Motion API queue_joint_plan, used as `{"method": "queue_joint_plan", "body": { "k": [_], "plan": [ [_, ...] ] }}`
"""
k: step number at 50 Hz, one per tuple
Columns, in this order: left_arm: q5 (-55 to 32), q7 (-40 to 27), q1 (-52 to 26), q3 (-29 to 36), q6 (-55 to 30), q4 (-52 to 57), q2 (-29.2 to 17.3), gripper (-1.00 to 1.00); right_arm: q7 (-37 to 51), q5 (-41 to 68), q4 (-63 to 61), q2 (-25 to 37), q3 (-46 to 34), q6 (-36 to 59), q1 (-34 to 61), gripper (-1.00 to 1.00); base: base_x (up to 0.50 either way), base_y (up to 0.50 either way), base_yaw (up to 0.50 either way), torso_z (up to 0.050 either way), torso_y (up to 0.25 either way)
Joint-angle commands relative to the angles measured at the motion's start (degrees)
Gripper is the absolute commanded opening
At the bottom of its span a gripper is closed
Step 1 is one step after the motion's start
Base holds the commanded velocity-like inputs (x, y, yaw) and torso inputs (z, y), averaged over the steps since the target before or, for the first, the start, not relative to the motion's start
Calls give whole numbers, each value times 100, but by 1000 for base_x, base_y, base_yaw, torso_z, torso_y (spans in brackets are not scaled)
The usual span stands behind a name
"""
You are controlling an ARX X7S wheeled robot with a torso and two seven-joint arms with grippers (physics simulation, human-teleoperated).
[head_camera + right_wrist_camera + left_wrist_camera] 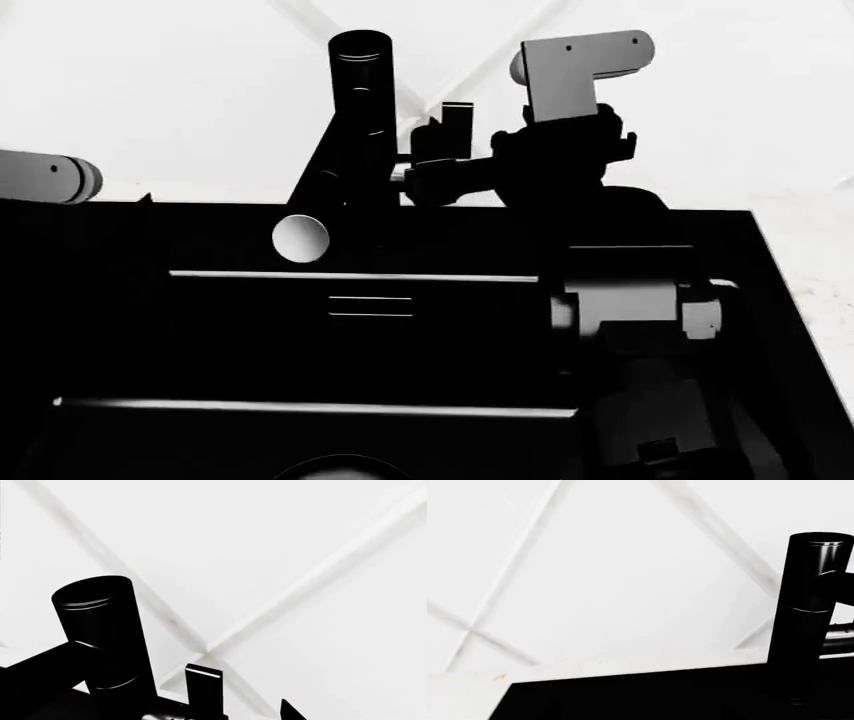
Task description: Pick the pan and sponge and place them into the sink. Then turn on the water.
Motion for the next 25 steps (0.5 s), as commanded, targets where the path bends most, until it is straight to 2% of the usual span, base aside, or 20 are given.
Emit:
{"method": "queue_joint_plan", "body": {
  "k": [1, 15, 25],
  "plan": [
    [241, 356, -243, 111, 430, -713, 147, 100, -144, -978, 178, -184, 864, -27, 65, 100, 0, 0, 0, 0, 0],
    [552, 735, -510, 246, 1019, -1342, 302, 100, -77, -1548, 178, -224, 1518, -71, 137, 100, 0, 0, 0, 0, 0],
    [724, 879, -797, 343, 1218, -1832, 443, 100, -106, -1658, 179, -257, 1565, -45, 210, 100, 0, 0, 0, 12, -80]
  ]
}}
